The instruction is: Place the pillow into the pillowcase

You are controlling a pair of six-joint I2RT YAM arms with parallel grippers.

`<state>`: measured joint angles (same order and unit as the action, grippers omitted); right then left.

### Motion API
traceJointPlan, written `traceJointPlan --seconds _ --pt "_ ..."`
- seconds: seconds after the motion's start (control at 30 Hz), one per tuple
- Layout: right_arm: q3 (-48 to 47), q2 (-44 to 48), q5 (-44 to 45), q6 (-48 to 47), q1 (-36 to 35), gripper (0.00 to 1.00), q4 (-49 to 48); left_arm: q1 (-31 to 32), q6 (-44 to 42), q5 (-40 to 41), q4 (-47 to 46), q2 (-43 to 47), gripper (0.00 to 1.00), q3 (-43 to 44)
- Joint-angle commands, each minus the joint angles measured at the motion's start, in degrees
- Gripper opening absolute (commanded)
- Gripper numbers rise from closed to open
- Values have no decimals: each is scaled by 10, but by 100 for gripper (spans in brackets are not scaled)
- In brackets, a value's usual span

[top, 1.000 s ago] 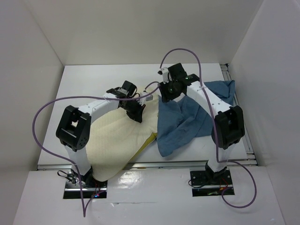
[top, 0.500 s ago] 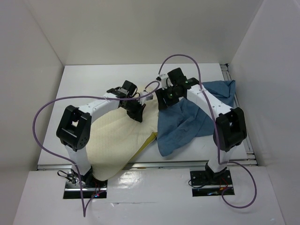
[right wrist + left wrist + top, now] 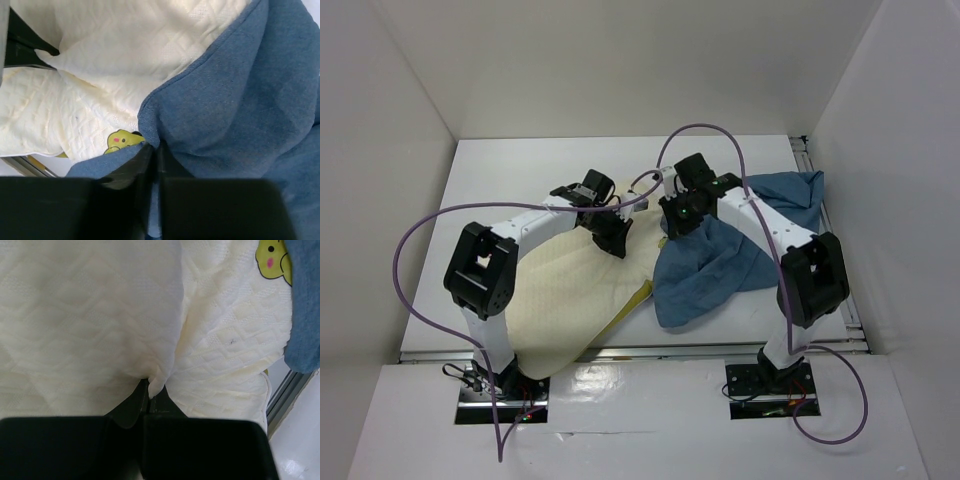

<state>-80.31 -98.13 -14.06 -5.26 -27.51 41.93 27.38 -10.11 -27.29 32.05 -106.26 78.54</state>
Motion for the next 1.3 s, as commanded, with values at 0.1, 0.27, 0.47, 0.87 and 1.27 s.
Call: traceJointPlan --seconds 0.1,0.27,0.47,0.87,1.27 --pt "-51 -22 12 -4 -5 0 -19 0 -6 22 -49 5 0 -15" --pt "-127 -56 12 -4 15 0 -33 0 -12 10 -49 17 0 -28" --pt "-271 -139 15 -9 43 0 -39 14 -47 4 -72 56 0 -59" --pt "-459 -303 -21 -16 42 0 -32 53 -97 -9 -82 97 0 -82" --pt "-521 -342 -211 -45 18 0 -25 149 -120 9 -82 91 0 -39"
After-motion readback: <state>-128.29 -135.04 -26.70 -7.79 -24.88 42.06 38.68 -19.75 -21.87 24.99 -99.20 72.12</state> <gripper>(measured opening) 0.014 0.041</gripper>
